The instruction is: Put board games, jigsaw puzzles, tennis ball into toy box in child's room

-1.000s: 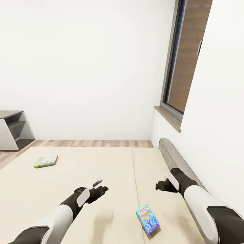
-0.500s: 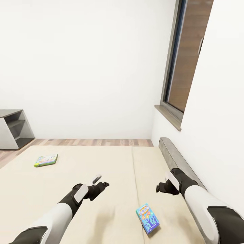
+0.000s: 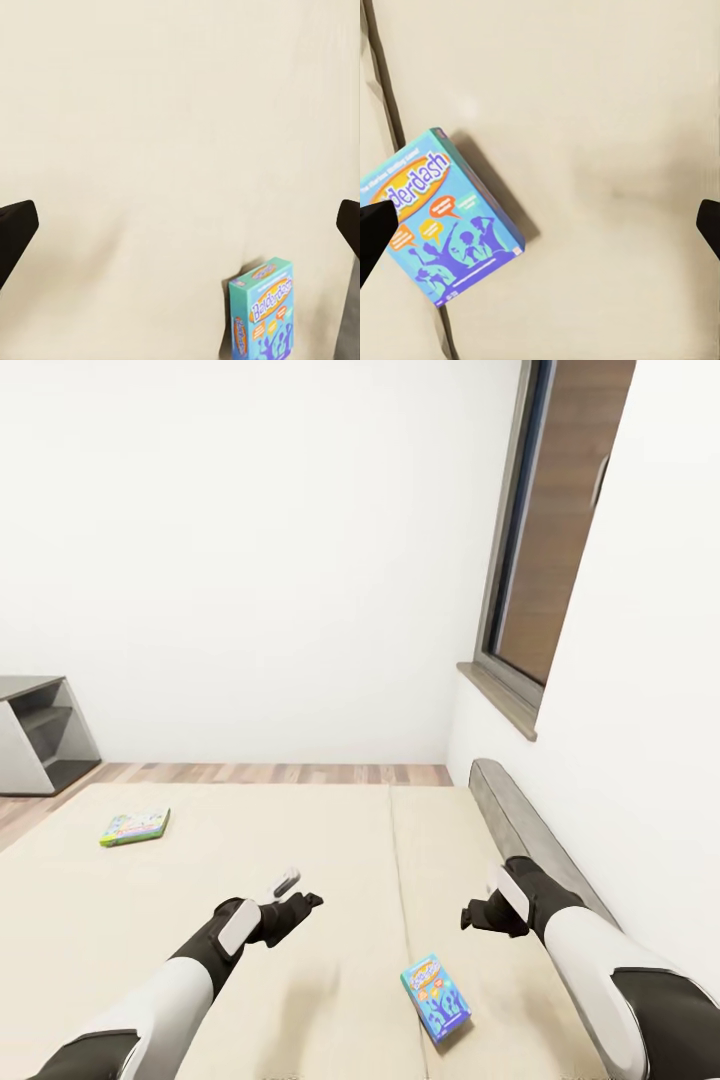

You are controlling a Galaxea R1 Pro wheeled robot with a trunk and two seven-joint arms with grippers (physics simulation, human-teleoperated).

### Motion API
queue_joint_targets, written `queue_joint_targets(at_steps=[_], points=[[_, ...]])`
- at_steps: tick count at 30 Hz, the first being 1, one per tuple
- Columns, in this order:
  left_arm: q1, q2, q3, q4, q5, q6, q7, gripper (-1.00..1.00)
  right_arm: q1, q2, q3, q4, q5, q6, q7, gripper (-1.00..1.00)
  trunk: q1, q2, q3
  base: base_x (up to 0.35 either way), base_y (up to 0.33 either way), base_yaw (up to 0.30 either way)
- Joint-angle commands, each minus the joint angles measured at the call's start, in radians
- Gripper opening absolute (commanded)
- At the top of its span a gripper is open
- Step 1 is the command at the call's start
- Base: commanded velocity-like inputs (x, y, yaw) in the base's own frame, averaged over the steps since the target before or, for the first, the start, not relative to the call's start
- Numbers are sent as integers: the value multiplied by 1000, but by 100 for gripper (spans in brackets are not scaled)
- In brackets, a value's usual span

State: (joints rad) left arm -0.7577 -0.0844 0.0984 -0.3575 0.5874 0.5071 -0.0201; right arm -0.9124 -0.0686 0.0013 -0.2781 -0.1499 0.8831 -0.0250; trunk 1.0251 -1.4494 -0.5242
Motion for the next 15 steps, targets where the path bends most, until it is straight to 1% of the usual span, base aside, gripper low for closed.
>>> queue_joint_targets(at_steps=[1, 15], points=[[0, -1, 8, -1, -2, 6, -2, 100, 0, 0, 0, -1, -6, 4, -3, 100, 0, -1, -3, 0, 0, 0], [0, -1, 8, -1, 5, 6, 2, 100, 0, 2, -1, -1, -5, 5, -1, 100, 0, -1, -25, 0, 0, 0]])
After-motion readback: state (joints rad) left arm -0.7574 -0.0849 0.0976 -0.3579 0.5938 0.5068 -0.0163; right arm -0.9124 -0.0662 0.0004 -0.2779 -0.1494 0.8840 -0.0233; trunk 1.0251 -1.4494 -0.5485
